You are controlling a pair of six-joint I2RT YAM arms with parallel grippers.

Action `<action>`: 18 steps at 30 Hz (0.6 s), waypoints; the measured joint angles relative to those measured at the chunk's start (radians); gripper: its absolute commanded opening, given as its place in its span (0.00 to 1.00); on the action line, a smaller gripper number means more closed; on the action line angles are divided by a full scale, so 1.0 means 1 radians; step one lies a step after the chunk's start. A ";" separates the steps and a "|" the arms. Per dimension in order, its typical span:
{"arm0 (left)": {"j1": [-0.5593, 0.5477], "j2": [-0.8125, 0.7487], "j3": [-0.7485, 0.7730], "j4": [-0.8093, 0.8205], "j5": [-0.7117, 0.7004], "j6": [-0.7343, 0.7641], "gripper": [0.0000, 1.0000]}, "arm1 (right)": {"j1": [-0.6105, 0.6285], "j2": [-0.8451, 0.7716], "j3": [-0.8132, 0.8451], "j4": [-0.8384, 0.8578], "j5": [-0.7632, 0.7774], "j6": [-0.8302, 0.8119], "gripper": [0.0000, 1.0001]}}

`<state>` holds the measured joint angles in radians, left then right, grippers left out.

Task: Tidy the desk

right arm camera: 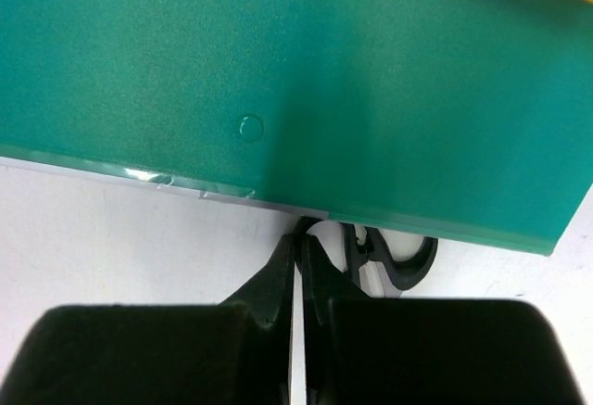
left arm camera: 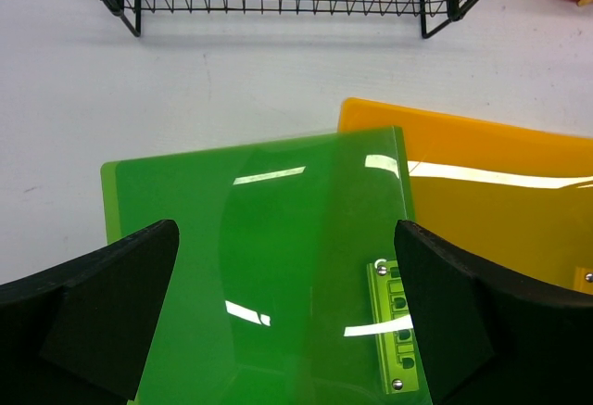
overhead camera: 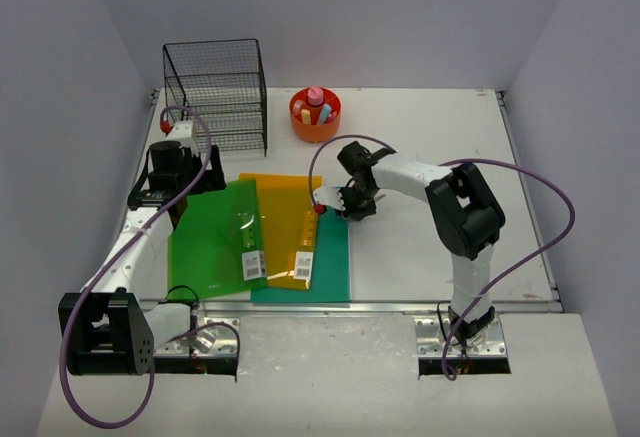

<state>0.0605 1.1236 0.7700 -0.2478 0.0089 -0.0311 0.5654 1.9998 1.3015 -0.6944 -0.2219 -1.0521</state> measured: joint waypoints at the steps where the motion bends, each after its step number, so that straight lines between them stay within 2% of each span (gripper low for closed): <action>1: 0.000 0.000 0.000 0.000 0.000 0.000 1.00 | -0.002 0.000 0.004 -0.014 -0.006 0.015 0.00; 7: 0.000 0.005 0.004 -0.011 0.006 0.000 1.00 | -0.054 -0.007 0.155 -0.167 -0.129 0.154 0.00; 12: 0.000 0.019 0.032 -0.027 0.058 0.001 1.00 | -0.132 -0.052 0.333 -0.175 -0.298 0.267 0.00; 14: 0.000 0.017 0.040 -0.024 0.125 0.013 1.00 | -0.162 -0.077 0.387 -0.190 -0.377 0.295 0.00; 15: 0.000 0.011 0.040 -0.018 0.184 0.030 0.97 | -0.175 -0.082 0.414 -0.210 -0.436 0.302 0.00; 18: 0.000 -0.031 0.040 0.015 0.384 0.083 0.80 | -0.186 -0.098 0.453 -0.239 -0.577 0.312 0.00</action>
<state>0.0605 1.0928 0.8101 -0.2330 0.3925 0.0516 0.3794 1.9021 1.7542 -0.9332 -0.7984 -0.7398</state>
